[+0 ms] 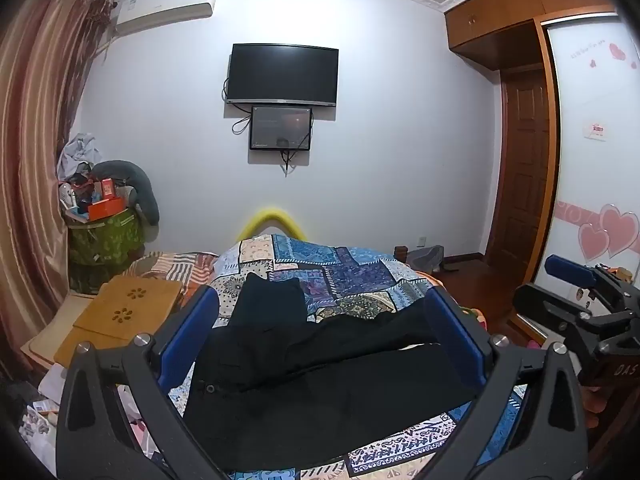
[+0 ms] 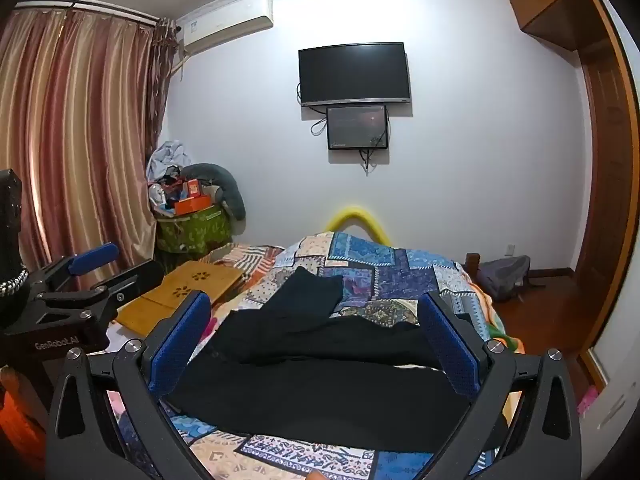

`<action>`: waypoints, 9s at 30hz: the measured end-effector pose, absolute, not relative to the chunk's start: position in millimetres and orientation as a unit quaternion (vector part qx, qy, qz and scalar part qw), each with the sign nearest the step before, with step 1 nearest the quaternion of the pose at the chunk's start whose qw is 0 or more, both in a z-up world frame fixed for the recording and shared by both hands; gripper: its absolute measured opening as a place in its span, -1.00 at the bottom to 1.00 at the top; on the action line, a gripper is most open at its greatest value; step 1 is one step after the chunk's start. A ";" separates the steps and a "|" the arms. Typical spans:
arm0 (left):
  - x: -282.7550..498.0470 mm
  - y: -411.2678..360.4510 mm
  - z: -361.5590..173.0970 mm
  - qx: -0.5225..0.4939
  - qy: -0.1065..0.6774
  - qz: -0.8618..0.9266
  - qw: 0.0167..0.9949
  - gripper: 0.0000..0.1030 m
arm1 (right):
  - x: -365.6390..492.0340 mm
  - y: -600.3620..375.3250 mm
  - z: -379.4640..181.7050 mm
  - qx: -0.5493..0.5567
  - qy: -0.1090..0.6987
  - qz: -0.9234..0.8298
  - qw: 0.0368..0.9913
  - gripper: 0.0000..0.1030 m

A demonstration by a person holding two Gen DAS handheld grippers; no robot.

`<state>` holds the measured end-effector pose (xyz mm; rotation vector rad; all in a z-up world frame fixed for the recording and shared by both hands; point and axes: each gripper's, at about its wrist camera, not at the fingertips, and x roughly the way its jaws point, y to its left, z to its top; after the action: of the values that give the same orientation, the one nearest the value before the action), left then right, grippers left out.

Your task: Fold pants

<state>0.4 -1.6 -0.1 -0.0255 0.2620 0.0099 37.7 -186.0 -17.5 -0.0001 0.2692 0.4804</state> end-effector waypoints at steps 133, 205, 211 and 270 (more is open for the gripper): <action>393.8 261.6 -308.9 -0.098 0.538 0.086 0.833 0.16 | 397.5 -144.3 -225.0 -0.172 0.431 0.308 0.831 0.64; 157.4 185.2 -220.1 -0.050 0.477 0.085 0.873 -0.36 | 158.0 -198.8 -158.8 -0.132 0.398 0.295 0.859 -0.03; 195.0 149.1 -205.8 -0.033 0.460 0.048 0.886 0.17 | 215.6 -187.5 -161.3 -0.105 0.409 0.275 0.864 0.02; 214.5 0.2 -244.1 0.036 0.527 -0.050 0.848 0.74 | 159.6 -382.9 -236.7 0.065 0.483 0.089 0.868 -0.77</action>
<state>214.5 0.2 -244.1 0.0760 1.1111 -0.1057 159.6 -382.9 -236.7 0.1362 1.0116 0.1868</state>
